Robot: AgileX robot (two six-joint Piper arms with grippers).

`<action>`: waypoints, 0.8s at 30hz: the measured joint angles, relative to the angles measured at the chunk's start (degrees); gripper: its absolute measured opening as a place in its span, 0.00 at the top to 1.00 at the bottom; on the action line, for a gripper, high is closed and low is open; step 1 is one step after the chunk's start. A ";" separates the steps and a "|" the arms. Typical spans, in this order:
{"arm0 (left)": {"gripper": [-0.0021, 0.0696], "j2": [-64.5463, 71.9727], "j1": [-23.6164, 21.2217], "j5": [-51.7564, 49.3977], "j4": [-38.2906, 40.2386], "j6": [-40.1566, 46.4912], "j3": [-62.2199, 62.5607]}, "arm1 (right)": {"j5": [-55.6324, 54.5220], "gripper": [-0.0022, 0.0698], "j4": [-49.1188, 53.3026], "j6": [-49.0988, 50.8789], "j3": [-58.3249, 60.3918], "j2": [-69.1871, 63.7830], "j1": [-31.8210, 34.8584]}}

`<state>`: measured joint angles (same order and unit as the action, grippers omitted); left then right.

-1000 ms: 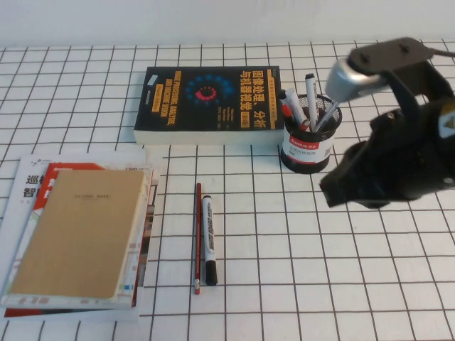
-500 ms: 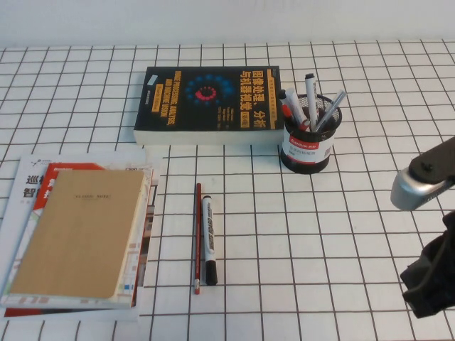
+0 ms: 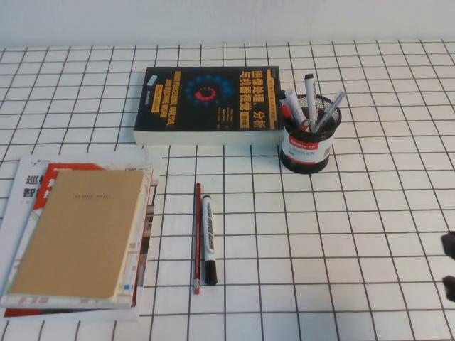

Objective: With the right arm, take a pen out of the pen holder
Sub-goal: 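Take a marker out of the pen holder and lay it on the table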

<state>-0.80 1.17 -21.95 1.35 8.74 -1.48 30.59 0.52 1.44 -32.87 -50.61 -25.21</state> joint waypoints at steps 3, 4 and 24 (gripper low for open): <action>0.98 0.00 0.00 0.00 0.00 0.00 0.00 | -9.19 0.99 0.00 0.00 8.06 6.05 5.88; 0.98 0.00 0.00 0.00 0.00 0.00 0.00 | -11.78 0.99 0.00 0.00 10.87 8.35 7.95; 0.98 0.00 0.00 0.00 0.00 0.00 0.00 | -21.87 0.99 -1.69 0.00 34.29 44.11 20.62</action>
<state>-0.80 1.17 -21.95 1.35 8.74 -1.48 8.72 -1.17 1.44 1.42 -6.50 -4.59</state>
